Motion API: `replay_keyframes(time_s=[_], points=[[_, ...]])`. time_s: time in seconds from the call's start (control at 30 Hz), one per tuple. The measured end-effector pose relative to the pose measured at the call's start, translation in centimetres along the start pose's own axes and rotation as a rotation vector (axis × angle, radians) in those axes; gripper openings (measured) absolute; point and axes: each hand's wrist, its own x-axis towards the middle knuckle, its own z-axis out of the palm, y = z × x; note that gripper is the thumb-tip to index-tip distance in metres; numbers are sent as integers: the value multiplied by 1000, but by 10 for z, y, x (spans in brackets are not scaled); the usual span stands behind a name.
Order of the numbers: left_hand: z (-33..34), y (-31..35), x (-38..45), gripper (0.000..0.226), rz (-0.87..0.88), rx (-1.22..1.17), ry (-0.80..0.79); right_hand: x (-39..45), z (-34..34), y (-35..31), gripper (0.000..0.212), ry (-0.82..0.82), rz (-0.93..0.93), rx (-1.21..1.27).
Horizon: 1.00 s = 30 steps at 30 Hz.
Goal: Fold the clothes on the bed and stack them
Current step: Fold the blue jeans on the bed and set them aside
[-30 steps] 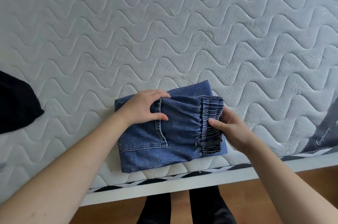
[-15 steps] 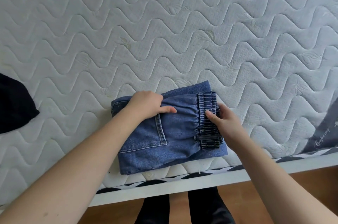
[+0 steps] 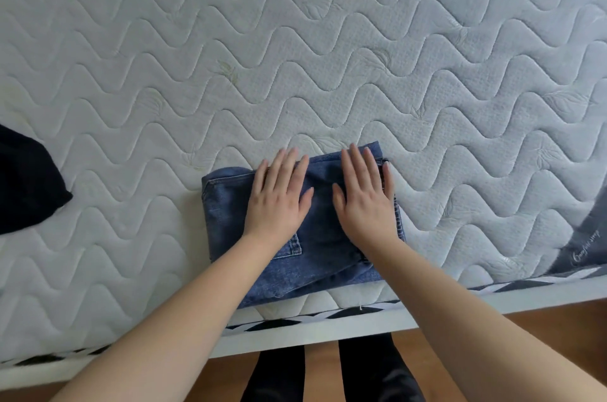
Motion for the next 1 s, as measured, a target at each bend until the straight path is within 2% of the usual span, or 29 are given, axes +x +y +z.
replay_keyframes(time_s=[0.1, 0.2, 0.3, 0.5, 0.73, 0.9, 1.0], points=[[10, 11, -37, 64, 93, -2, -153, -1, 16, 12, 60, -63, -9, -56], [18, 1, -64, 64, 86, 22, -245, -1, 21, 22, 61, -91, -48, -76], [18, -12, -73, 62, 40, 0, -272, -4, 17, 40, 63, -124, -91, -67], [7, -44, -107, 58, -133, 3, -279, -26, 10, 62, 76, -195, 5, 6], [0, -22, -112, 59, -204, -17, -268, -30, 20, 58, 74, -158, 51, 56], [6, 19, -136, 56, 46, -48, -268, -31, 21, 62, 74, -153, 35, 68], [18, 22, -136, 58, 50, 11, -290, -31, 16, 55, 72, -153, 49, 12]])
